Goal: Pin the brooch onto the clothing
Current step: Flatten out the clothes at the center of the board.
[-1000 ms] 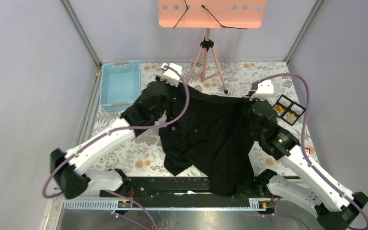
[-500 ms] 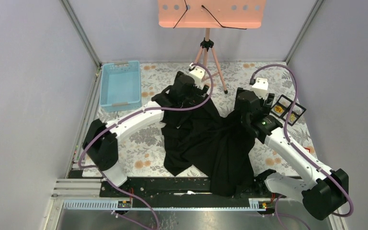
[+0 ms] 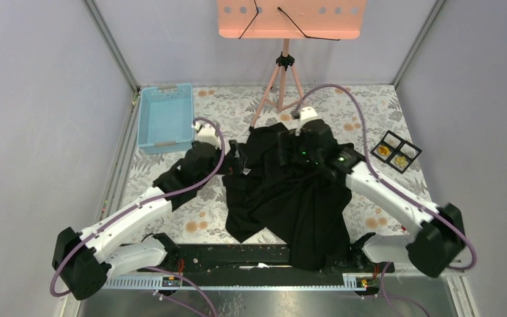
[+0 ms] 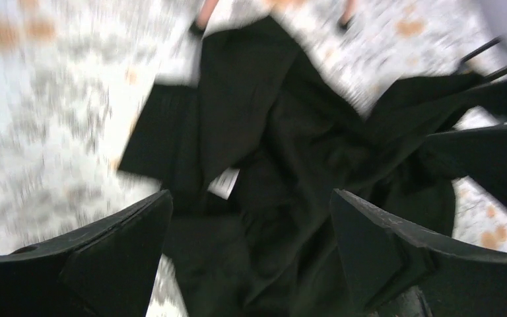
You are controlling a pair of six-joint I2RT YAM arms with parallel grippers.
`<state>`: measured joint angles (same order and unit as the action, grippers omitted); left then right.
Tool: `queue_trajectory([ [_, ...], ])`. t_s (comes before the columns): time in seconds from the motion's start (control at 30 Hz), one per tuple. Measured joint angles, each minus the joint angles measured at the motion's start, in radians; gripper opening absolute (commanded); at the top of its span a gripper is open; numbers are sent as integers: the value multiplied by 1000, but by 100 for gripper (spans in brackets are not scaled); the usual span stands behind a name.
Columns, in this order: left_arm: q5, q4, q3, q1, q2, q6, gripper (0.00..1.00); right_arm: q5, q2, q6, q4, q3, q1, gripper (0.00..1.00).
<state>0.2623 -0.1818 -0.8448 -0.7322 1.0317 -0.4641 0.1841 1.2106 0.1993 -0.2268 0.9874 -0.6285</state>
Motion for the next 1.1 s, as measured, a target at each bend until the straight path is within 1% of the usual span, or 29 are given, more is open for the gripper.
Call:
queue_trajectory([
  [0.13,-6,-68,201,24,-7,-158,99,-110,164,15,50,51,-67,100],
  [0.2,-13,-117,274,33,-19,-213,99,-139,233,21,59,80,-91,98],
  [0.3,-20,-145,323,69,-66,-269,98,-162,356,28,63,171,-133,95],
  [0.33,-20,-142,330,85,-82,-279,96,-171,397,31,64,207,-147,94],
  [0.47,-57,-90,365,171,-121,-324,86,-179,540,38,71,330,-185,89],
  [0.53,-82,-63,389,197,-121,-340,81,-175,597,41,59,380,-199,87],
  [0.73,-159,12,463,229,-114,-387,80,-120,760,43,-1,518,-219,84],
  [0.93,-226,132,494,233,-65,-432,73,-53,874,56,-73,604,-224,83],
  [1.03,-249,160,496,236,-40,-447,72,-42,917,63,-91,628,-224,75],
  [1.1,-257,175,498,238,-35,-452,72,-39,937,68,-99,635,-225,64],
])
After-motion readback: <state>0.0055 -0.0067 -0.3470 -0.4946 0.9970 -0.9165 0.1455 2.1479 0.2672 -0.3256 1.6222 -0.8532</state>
